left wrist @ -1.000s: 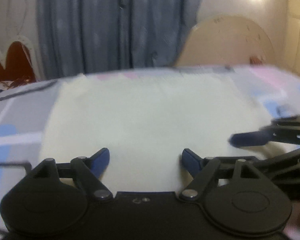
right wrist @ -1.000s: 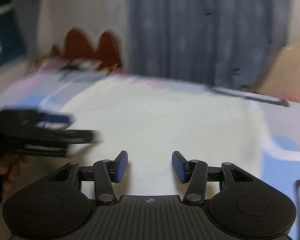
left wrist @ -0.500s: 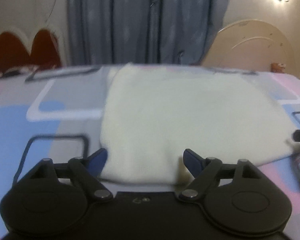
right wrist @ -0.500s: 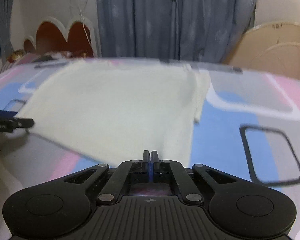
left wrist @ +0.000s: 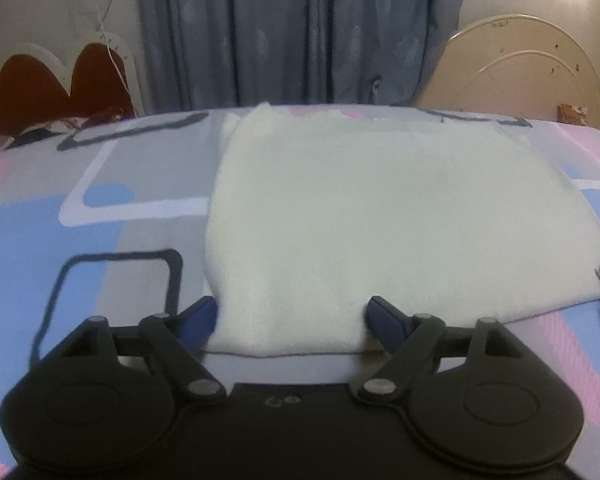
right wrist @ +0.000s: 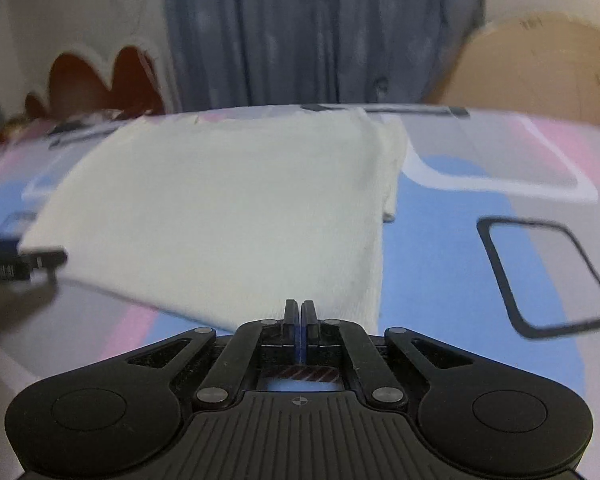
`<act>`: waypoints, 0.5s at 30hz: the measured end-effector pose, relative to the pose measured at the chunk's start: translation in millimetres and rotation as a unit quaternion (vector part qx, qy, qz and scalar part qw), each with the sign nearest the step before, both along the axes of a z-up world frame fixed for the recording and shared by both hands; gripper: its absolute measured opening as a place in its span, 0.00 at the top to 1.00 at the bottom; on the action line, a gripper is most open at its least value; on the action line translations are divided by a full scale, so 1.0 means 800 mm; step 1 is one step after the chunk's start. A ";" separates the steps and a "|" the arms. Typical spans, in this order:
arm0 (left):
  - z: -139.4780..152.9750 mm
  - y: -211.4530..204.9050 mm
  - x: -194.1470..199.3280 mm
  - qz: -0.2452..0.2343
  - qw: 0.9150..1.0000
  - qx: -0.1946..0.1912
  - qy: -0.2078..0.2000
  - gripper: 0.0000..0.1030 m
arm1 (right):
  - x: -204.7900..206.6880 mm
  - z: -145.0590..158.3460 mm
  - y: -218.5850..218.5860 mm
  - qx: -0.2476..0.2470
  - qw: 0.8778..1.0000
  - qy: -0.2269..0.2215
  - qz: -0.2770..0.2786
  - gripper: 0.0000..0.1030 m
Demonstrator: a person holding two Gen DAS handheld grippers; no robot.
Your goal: Fold small clothes
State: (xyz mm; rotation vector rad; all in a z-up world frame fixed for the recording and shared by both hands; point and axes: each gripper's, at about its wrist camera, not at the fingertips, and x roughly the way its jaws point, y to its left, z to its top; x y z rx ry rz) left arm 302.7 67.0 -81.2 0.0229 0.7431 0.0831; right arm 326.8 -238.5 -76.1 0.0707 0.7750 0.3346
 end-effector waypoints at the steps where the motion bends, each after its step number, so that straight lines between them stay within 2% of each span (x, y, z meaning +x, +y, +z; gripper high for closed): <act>1: 0.005 -0.001 -0.002 0.003 1.000 0.000 -0.005 0.27 | -0.003 0.007 -0.002 0.003 1.000 -0.012 -0.003 1.00; 4: 0.028 -0.004 -0.018 0.003 0.999 -0.007 -0.046 0.25 | -0.005 0.019 -0.001 -0.001 0.999 -0.034 -0.009 1.00; 7: 0.038 -0.013 -0.017 -0.007 0.998 -0.009 -0.064 0.21 | -0.008 0.017 0.003 0.004 1.000 -0.026 -0.015 1.00; 15: 0.001 -0.023 0.000 -0.020 1.000 -0.016 -0.015 0.23 | 0.001 -0.003 0.004 0.008 1.000 -0.014 -0.013 1.00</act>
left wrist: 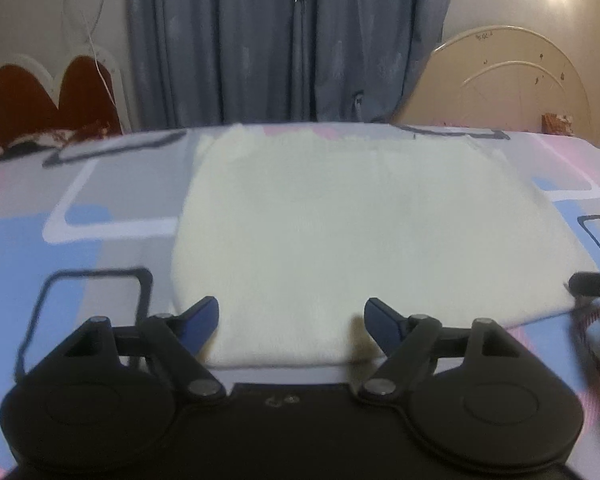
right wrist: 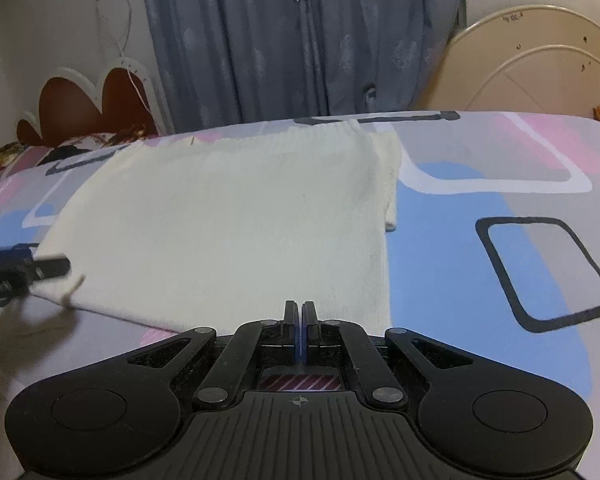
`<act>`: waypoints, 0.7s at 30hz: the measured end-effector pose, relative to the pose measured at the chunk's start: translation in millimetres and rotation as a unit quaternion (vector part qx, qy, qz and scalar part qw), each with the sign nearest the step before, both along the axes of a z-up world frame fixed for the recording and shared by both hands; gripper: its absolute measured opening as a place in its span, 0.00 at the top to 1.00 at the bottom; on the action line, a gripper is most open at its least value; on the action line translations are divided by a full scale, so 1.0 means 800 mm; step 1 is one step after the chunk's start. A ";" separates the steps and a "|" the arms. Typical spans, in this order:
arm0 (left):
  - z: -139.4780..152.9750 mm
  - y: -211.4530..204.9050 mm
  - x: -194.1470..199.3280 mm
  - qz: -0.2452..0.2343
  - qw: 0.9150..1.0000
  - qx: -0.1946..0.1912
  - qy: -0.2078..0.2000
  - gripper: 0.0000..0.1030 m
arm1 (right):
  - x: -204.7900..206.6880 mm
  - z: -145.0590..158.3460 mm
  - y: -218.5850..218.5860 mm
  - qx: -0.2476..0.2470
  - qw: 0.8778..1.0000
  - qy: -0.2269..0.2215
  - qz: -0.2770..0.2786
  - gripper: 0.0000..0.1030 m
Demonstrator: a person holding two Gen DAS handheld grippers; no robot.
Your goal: Fold small clothes
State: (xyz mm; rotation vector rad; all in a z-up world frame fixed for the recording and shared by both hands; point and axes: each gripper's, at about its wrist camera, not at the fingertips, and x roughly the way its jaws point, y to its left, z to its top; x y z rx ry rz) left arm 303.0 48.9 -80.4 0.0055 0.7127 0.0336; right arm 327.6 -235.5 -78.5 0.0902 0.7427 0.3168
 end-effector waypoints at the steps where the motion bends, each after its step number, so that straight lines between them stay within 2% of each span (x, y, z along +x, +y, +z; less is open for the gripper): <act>1: -0.005 0.001 0.002 0.002 1.000 -0.001 0.008 0.23 | -0.001 0.001 -0.001 -0.001 1.000 -0.002 -0.001 1.00; 13: -0.016 0.006 -0.007 0.010 1.000 0.002 0.014 0.19 | 0.003 -0.011 -0.011 -0.016 1.000 0.006 0.004 1.00; 15: -0.011 0.012 -0.011 0.019 1.000 -0.004 0.018 0.20 | 0.003 -0.011 -0.011 -0.019 1.000 0.006 0.007 1.00; 16: -0.005 0.016 -0.015 0.030 0.999 -0.011 0.015 0.28 | 0.003 -0.009 -0.012 -0.018 1.000 0.008 0.006 1.00; 17: 0.002 0.022 -0.023 0.044 0.999 -0.021 0.006 0.36 | 0.002 -0.005 -0.014 -0.015 1.000 0.008 0.004 1.00; 18: 0.008 0.030 -0.032 0.058 0.998 -0.038 -0.002 0.35 | -0.001 0.002 -0.015 -0.010 1.000 0.002 0.003 1.00; 20: 0.013 0.051 -0.049 0.088 0.990 -0.113 -0.001 0.35 | -0.008 0.015 -0.019 0.002 1.000 -0.016 0.005 1.00; 21: 0.009 0.061 -0.055 0.102 0.982 -0.159 0.006 0.35 | -0.010 0.020 -0.020 0.007 1.000 -0.021 0.007 1.00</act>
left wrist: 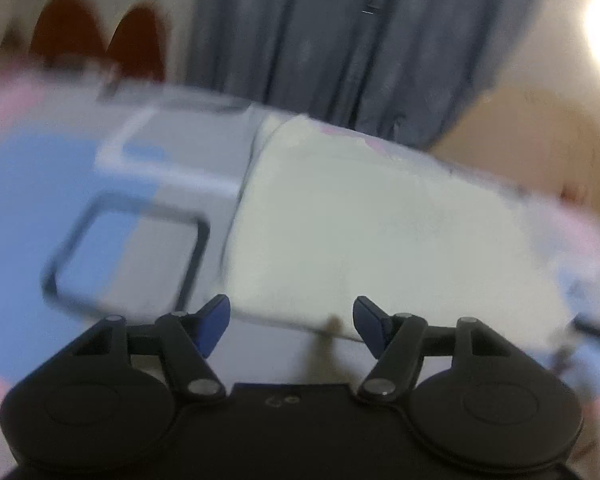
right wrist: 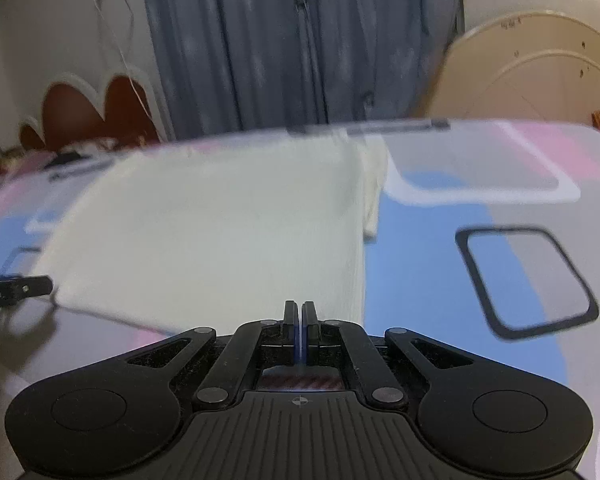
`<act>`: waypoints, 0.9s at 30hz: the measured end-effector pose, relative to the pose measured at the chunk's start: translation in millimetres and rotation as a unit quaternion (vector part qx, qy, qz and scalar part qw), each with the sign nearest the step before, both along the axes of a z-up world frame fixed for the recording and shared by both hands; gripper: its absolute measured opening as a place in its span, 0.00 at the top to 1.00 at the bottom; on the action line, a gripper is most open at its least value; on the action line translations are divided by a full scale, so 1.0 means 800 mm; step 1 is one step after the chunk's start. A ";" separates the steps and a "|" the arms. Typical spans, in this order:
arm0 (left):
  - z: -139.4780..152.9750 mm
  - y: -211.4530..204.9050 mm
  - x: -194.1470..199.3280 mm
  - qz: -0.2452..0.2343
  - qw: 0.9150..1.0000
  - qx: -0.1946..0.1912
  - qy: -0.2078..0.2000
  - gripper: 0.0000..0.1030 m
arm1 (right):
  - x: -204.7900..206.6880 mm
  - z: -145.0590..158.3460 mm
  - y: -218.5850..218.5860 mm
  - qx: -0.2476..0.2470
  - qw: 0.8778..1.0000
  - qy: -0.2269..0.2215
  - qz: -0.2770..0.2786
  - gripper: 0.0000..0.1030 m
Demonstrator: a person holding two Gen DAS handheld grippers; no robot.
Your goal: Fold small clothes
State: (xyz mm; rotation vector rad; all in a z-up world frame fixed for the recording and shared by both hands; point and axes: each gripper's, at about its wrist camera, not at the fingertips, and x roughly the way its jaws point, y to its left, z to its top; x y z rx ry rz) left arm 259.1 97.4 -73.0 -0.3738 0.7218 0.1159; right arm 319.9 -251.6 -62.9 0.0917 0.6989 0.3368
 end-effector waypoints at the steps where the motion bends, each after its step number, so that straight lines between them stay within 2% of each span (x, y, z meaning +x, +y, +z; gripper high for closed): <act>1: -0.006 0.008 -0.003 0.015 0.999 -0.040 0.007 0.36 | 0.000 0.003 0.000 0.006 1.000 -0.005 0.002 1.00; 3: -0.024 0.021 -0.004 0.042 0.992 -0.117 0.019 0.36 | 0.002 0.011 0.003 0.021 1.000 -0.013 0.009 1.00; 5: -0.032 0.032 -0.001 0.075 0.983 -0.171 -0.005 0.38 | 0.008 0.015 0.007 0.036 0.999 -0.015 0.015 1.00; 7: -0.041 0.042 0.006 0.106 0.971 -0.211 -0.021 0.46 | 0.018 0.018 0.012 0.056 0.998 -0.011 0.019 1.00; 10: -0.056 0.049 0.015 0.143 0.956 -0.247 -0.063 0.46 | 0.040 0.020 0.024 0.083 0.996 -0.003 0.025 1.00; 13: -0.063 0.050 0.031 0.158 0.949 -0.259 -0.085 0.47 | 0.070 0.019 0.047 0.095 0.995 0.000 0.042 1.00; 14: -0.063 0.051 0.038 0.162 0.946 -0.265 -0.087 0.53 | 0.078 0.017 0.055 0.097 0.994 0.002 0.048 1.00; 15: -0.064 0.053 0.044 0.162 0.945 -0.271 -0.084 0.59 | 0.089 0.014 0.065 0.098 0.994 0.005 0.054 1.00; 16: -0.067 0.056 0.052 0.159 0.944 -0.279 -0.076 0.82 | 0.095 0.012 0.073 0.098 0.993 0.007 0.058 1.00; 17: -0.070 0.057 0.061 0.157 0.944 -0.284 -0.064 0.92 | 0.103 0.009 0.083 0.097 0.993 0.008 0.063 1.00; 18: -0.076 0.059 0.068 0.156 0.944 -0.287 -0.052 0.94 | 0.110 0.005 0.090 0.099 0.993 0.011 0.066 1.00; 20: -0.075 0.060 0.072 0.150 0.946 -0.283 -0.057 0.94 | 0.125 -0.002 0.103 0.102 0.992 0.020 0.071 1.00; 23: -0.052 0.053 0.056 0.115 0.950 -0.267 -0.114 0.94 | 0.137 -0.010 0.116 0.105 0.991 0.025 0.079 1.00; 24: -0.052 0.052 0.054 0.109 0.951 -0.262 -0.122 0.94 | 0.140 -0.012 0.120 0.106 0.991 0.025 0.082 1.00; 25: -0.056 0.053 0.053 0.109 0.952 -0.258 -0.121 0.94 | 0.144 -0.017 0.124 0.102 0.991 0.026 0.085 1.00; 27: -0.073 0.061 0.061 0.114 0.955 -0.259 -0.092 0.94 | 0.155 -0.035 0.132 0.083 0.992 0.047 0.085 1.00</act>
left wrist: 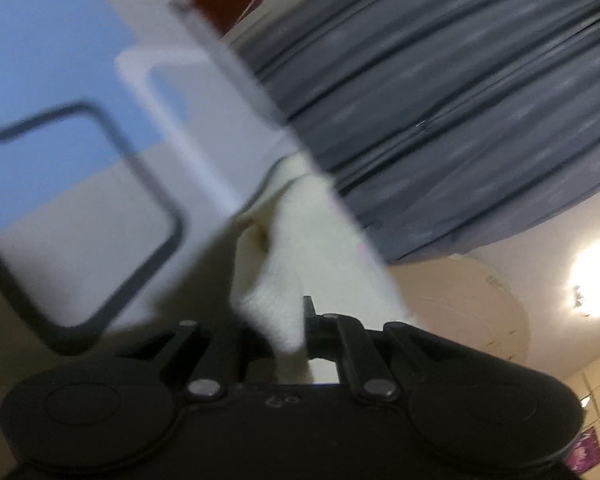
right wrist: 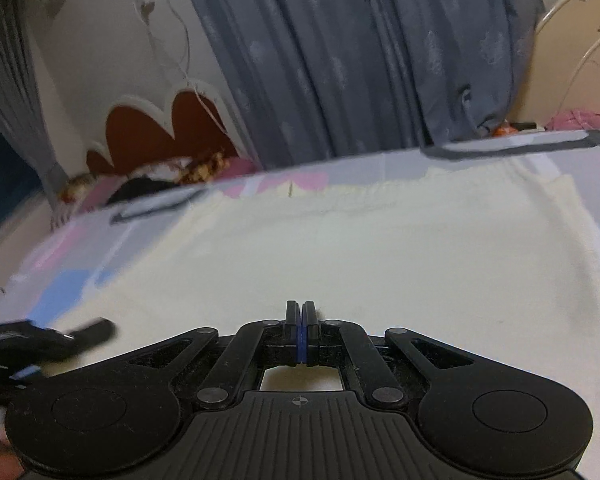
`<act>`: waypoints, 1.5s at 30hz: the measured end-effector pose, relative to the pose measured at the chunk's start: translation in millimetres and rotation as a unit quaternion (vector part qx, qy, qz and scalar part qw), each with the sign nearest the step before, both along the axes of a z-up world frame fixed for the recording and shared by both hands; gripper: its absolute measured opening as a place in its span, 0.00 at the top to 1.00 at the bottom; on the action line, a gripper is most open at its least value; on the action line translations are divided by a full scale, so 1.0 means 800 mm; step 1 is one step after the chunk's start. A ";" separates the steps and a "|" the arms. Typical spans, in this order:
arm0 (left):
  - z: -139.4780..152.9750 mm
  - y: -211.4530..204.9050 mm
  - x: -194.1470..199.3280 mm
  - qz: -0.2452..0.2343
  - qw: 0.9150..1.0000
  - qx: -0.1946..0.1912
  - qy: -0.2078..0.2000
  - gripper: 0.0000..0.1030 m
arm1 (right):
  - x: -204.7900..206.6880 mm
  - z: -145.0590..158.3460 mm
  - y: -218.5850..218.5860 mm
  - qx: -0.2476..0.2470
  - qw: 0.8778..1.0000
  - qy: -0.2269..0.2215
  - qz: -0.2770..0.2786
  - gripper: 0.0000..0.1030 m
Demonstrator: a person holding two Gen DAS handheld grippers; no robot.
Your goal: Fold small clothes
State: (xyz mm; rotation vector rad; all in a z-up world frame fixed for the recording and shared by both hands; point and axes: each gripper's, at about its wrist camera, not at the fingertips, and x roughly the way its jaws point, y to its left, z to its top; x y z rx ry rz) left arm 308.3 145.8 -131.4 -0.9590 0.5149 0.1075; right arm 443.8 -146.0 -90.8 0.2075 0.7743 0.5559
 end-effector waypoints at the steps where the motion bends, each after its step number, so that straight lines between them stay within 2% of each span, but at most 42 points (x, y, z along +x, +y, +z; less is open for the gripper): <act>1: -0.007 0.004 0.002 0.000 1.000 -0.008 0.011 0.94 | 0.002 -0.005 0.001 0.004 1.000 -0.001 -0.001 1.00; 2: -0.010 0.006 0.002 -0.002 1.000 -0.012 0.008 0.94 | 0.002 -0.004 -0.001 0.006 1.000 0.000 -0.001 1.00; 6: 0.018 -0.015 0.015 -0.030 0.999 0.035 -0.019 0.94 | -0.008 0.008 -0.025 0.031 0.999 -0.009 -0.025 1.00; 9: 0.054 -0.046 0.031 -0.072 0.993 0.082 -0.046 0.94 | -0.014 0.013 -0.054 0.053 0.997 -0.010 -0.060 1.00; 11: 0.076 -0.073 0.045 -0.107 0.986 0.115 -0.058 0.94 | -0.019 0.017 -0.078 0.070 0.994 -0.011 -0.084 1.00; 14: 0.103 -0.122 0.070 -0.172 0.970 0.154 -0.072 0.94 | -0.025 0.025 -0.116 0.091 0.989 -0.016 -0.115 1.00; 17: 0.116 -0.186 0.095 -0.241 0.949 0.191 -0.071 0.94 | -0.031 0.034 -0.161 0.114 0.982 -0.023 -0.151 1.00; 19: 0.111 -0.229 0.110 -0.279 0.935 0.209 -0.061 0.94 | -0.032 0.045 -0.189 0.127 0.976 -0.031 -0.175 1.00; 21: 0.099 -0.262 0.118 -0.308 0.927 0.207 -0.049 0.94 | -0.034 0.051 -0.219 0.143 0.970 -0.033 -0.193 1.00; 22: 0.090 -0.283 0.123 -0.334 0.919 0.208 -0.038 0.91 | -0.035 0.054 -0.232 0.149 0.969 -0.032 -0.196 1.00; 23: 0.080 -0.305 0.126 -0.367 0.907 0.207 -0.026 0.79 | -0.035 0.054 -0.245 0.155 0.968 -0.029 -0.195 1.00; 24: 0.074 -0.318 0.132 -0.386 0.899 0.208 -0.019 0.73 | -0.036 0.055 -0.253 0.157 0.968 -0.026 -0.194 1.00; 26: 0.074 -0.334 0.116 -0.405 0.885 0.228 -0.036 0.43 | -0.035 0.054 -0.266 0.152 0.969 -0.017 -0.192 1.00; 27: 0.078 -0.330 0.109 -0.401 0.885 0.233 -0.046 0.38 | -0.035 0.055 -0.270 0.150 0.969 -0.014 -0.194 1.00; 28: 0.082 -0.319 0.104 -0.389 0.890 0.232 -0.055 0.36 | -0.036 0.055 -0.275 0.147 0.969 -0.014 -0.197 1.00; 31: 0.089 -0.261 0.124 -0.341 0.913 0.217 -0.052 0.39 | -0.037 0.054 -0.279 0.144 0.970 -0.013 -0.197 1.00; 32: 0.089 -0.240 0.131 -0.313 0.921 0.228 -0.048 0.41 | -0.037 0.052 -0.278 0.143 0.970 -0.011 -0.196 1.00; 33: 0.087 -0.224 0.136 -0.291 0.926 0.240 -0.038 0.42 | -0.037 0.051 -0.276 0.142 0.971 -0.009 -0.193 1.00; 35: 0.087 -0.200 0.154 -0.272 0.932 0.237 -0.021 0.43 | -0.028 0.047 -0.265 0.128 0.975 -0.003 -0.183 0.99; 37: 0.082 -0.189 0.167 -0.268 0.933 0.240 0.001 0.44 | -0.022 0.042 -0.255 0.115 0.978 0.004 -0.172 0.88; 38: 0.081 -0.183 0.165 -0.267 0.933 0.243 0.003 0.44 | -0.022 0.041 -0.253 0.113 0.979 0.004 -0.168 0.67; 39: 0.084 -0.181 0.162 -0.266 0.933 0.240 0.002 0.43 | -0.026 0.042 -0.251 0.111 0.980 -0.002 -0.165 0.52; 40: 0.079 -0.177 0.160 -0.267 0.936 0.231 0.006 0.43 | -0.029 0.042 -0.250 0.106 0.981 -0.009 -0.162 0.49; 45: 0.063 -0.181 0.136 -0.266 0.939 0.218 0.024 0.43 | -0.031 0.036 -0.230 0.077 0.988 -0.005 -0.134 0.49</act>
